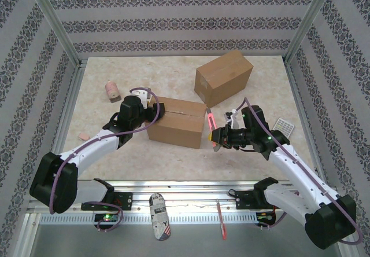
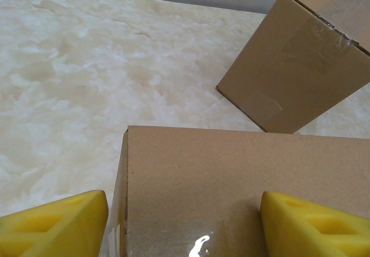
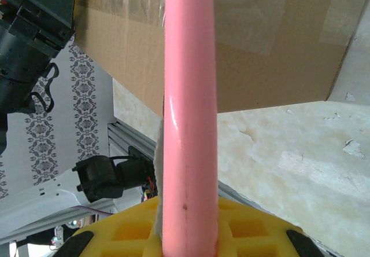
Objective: Unpack the express box
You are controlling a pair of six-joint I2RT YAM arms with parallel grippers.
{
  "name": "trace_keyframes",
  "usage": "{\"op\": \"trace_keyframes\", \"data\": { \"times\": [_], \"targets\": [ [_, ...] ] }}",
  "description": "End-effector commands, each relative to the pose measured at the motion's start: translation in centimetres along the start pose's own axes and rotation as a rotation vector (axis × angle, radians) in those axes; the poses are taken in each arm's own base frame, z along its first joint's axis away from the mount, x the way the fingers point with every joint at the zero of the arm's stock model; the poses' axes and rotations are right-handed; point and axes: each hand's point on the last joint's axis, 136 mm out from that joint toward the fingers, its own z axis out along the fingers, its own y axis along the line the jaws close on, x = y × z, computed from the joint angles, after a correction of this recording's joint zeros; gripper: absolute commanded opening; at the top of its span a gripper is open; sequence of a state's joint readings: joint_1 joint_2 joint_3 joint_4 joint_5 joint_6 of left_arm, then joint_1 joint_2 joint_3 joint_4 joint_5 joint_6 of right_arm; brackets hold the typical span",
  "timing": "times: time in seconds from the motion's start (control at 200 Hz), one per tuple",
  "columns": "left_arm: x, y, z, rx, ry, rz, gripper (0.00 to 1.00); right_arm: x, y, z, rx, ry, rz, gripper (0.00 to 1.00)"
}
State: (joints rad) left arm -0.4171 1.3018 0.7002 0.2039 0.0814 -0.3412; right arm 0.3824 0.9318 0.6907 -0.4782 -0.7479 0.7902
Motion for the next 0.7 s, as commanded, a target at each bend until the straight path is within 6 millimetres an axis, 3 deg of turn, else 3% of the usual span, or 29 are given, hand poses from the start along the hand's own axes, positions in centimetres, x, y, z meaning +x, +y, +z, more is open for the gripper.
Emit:
{"op": "trace_keyframes", "data": {
  "times": [0.0, 0.695],
  "targets": [
    [9.91, 4.53, 0.05, -0.167, 0.325, 0.006, 0.7, 0.51, 0.03, 0.51, -0.016, 0.028, -0.005, 0.0],
    [9.87, 4.56, 0.07, -0.171, 0.33, 0.008, 0.7, 1.32, -0.41, 0.74, 0.001, 0.024, 0.005, 0.0]
  ]
}}
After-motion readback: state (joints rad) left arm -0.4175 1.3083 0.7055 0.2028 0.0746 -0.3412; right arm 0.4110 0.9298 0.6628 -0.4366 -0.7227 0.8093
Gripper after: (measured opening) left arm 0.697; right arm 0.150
